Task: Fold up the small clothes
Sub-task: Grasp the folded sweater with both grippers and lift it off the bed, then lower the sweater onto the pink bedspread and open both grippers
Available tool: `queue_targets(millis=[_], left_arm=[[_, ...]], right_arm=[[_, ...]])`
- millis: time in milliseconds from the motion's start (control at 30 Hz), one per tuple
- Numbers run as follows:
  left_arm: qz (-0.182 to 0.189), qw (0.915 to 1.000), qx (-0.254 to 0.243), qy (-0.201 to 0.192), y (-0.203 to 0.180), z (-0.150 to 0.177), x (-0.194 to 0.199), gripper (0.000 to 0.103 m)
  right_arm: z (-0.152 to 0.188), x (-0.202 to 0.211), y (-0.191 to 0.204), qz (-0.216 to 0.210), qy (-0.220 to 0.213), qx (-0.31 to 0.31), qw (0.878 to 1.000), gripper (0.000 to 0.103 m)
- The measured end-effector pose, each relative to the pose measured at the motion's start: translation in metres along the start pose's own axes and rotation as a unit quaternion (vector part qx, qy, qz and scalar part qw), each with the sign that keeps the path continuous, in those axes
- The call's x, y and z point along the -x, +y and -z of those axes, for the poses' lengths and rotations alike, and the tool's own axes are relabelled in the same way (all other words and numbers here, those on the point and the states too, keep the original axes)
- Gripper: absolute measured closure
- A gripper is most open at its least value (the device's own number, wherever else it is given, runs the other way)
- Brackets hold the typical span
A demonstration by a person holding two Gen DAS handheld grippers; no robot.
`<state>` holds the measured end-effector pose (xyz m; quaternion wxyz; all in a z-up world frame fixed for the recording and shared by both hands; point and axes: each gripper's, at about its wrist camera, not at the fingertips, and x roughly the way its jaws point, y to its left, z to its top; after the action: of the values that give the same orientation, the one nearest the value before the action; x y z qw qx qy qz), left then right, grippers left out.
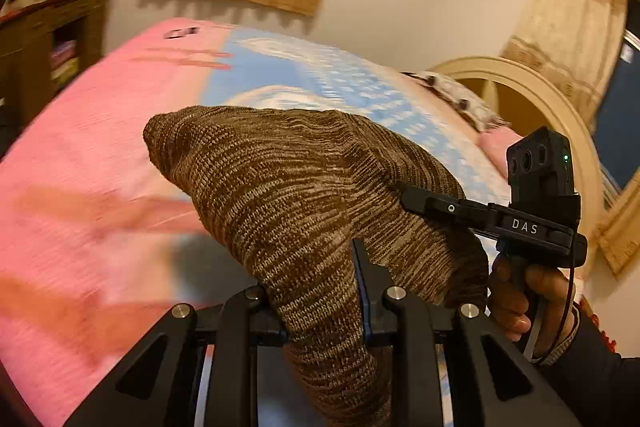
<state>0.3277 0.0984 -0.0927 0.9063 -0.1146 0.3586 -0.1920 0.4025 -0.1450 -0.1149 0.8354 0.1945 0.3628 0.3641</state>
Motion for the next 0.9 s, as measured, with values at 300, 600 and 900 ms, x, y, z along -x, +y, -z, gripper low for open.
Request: queue_targets(millis=[300,600,900], left_arm=[[-0.059,0.9971,0.047,0.002,0.058,0.027,0.041,0.078],[-0.059,0.9952,0.076,0.015,0.086,0.043,0.031,0.078],[-0.070,0.9938,0.081,0.030,0.095,0.054,0.008,0.075]], right_arm=[[0.025,-0.096,0.061,-0.068,0.069,0.017,0.995,0.079],[0.029,-0.146,0.079,-0.071,0.117,0.026,0.990,0.079],[0.036,-0.173,0.066,-0.053,0.143,0.011,0.988,0.079]])
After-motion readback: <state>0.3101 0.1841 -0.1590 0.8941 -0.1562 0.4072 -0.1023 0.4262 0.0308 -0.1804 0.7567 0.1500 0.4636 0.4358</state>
